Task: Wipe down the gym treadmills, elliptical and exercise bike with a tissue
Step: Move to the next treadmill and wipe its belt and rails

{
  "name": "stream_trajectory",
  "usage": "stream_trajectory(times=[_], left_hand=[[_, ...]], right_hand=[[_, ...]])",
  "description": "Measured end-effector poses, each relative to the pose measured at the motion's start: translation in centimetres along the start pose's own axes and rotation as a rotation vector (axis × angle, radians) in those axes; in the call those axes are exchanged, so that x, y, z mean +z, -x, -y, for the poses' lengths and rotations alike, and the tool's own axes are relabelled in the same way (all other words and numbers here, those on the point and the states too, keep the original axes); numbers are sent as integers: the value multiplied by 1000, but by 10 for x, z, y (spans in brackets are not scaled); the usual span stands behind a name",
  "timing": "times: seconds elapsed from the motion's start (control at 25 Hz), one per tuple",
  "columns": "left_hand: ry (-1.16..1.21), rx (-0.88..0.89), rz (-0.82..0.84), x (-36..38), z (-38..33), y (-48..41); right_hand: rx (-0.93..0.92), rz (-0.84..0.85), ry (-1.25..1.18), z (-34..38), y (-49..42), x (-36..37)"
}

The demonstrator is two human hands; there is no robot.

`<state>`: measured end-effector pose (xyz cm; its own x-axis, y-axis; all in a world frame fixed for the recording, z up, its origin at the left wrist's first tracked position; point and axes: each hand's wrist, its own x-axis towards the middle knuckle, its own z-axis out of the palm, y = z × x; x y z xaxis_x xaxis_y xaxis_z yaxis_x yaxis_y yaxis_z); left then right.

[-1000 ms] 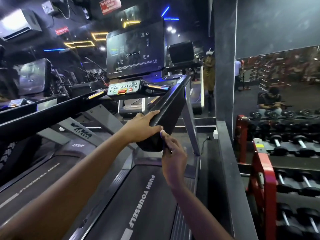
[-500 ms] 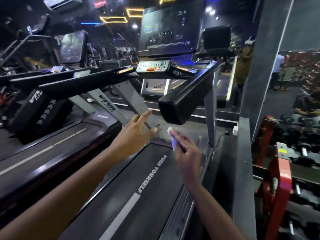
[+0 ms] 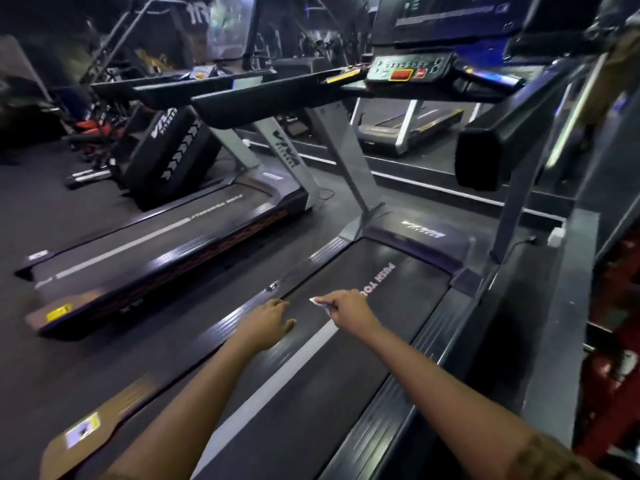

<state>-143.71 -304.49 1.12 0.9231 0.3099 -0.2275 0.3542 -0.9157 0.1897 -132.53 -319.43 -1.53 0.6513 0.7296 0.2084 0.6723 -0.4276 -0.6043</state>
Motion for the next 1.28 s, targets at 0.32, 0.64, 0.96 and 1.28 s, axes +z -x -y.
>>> stream_trajectory(times=[0.32, 0.64, 0.96, 1.28], left_hand=[[31, -142, 75, -20, 66, -23], [-1, -156, 90, -44, 102, -131], [20, -52, 178, -148, 90, -244], [25, 95, 197, -302, 53, -306]], right_hand=[[-48, 294, 270, 34, -82, 17], [-26, 329, 297, 0, -194, 28], [225, 403, 132, -21, -320, -27], [382, 185, -2, 10, -376, -168]])
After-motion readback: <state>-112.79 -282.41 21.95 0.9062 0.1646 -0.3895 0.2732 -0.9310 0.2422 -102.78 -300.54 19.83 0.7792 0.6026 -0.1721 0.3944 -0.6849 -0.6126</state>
